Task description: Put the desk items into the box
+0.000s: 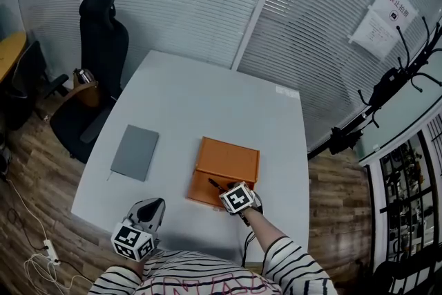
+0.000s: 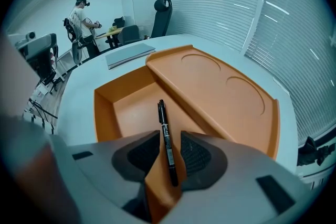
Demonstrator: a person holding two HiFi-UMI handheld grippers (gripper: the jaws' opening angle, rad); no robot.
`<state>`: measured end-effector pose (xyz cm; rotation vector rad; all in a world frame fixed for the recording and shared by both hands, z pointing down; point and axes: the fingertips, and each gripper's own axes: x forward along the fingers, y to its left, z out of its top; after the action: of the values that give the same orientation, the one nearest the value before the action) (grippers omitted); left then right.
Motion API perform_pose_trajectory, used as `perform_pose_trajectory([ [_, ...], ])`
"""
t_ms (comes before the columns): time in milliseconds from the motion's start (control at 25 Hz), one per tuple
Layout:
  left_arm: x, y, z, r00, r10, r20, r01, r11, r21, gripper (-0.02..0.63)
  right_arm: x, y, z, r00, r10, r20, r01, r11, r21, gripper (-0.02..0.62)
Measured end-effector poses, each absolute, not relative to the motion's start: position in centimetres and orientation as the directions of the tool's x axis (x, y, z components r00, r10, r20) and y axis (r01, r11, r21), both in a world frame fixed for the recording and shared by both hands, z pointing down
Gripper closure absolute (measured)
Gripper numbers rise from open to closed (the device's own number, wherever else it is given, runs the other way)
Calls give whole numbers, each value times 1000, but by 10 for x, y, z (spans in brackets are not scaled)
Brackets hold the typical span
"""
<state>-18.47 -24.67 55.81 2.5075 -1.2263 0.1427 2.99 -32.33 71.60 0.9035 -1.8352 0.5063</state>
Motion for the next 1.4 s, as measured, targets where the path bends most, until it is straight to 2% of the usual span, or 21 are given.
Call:
perform_pose_trajectory([
  [400,-184,-229,553,614,-750,248,-788,-566,242,583,37,-319,707,-231,-439,868,-814,576,75,463],
  [800,-161,-220,550,625,-740,248,-780,-580,235,583,47,-305,637,-317,-669,672,-868,490,78,485],
  [1120,-121,-203,550,647,-720,253,-763,-602,238,583,61,-276,583,-398,-750,528,-884,468,-3,524],
  [1400,-94,-184,549,633,-733,249,-774,-590,231,583,79,-246,550,-462,-772,436,-871,488,-58,549],
])
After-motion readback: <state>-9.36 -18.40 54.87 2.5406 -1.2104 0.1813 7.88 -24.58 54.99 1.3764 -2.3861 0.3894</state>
